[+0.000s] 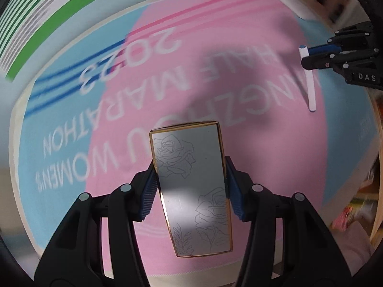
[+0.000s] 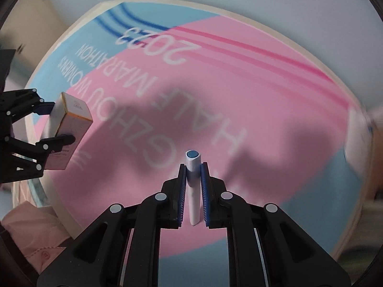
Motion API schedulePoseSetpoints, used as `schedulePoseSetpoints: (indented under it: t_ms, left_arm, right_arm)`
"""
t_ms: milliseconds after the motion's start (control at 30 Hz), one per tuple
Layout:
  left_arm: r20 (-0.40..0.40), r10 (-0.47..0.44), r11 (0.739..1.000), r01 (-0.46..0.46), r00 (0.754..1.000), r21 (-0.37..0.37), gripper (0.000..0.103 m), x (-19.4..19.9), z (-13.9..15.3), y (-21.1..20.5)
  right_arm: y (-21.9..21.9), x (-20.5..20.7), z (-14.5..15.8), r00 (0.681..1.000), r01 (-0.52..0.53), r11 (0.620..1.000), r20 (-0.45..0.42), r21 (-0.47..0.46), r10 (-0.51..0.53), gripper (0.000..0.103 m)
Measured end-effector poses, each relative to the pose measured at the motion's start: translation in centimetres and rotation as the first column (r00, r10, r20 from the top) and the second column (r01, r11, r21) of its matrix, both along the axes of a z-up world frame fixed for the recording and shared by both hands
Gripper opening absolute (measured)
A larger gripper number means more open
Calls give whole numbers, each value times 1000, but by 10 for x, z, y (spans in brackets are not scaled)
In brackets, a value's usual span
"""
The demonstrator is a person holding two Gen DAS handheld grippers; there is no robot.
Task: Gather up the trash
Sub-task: 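Carry the white pen in the right tool while the left tool carries the card to the bin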
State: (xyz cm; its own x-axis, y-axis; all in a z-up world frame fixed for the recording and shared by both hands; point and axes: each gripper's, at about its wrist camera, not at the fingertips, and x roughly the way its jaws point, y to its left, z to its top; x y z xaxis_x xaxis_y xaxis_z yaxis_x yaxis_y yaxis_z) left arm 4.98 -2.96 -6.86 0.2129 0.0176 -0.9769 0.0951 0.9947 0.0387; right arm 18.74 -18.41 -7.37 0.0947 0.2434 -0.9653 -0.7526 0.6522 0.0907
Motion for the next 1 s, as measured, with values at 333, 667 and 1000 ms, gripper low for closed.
schedulePoseSetpoints:
  t_ms: [333,667,1000]
  left_arm:
    - [63,-417,909,416,907,20,49,-18,11,-41]
    - [57,-691,723,691,721,25,49,-56,13,-105]
    - [71,-866,498,867,496,11,50,-121,16,-202]
  right_arm:
    - [-67,-78,25,912,405,913,57,47,-407,13]
    - [-128,-177,45,743,661,747,77,64,-664,13]
    - [-214,-300,51,501,861,506,83,51,-861,13]
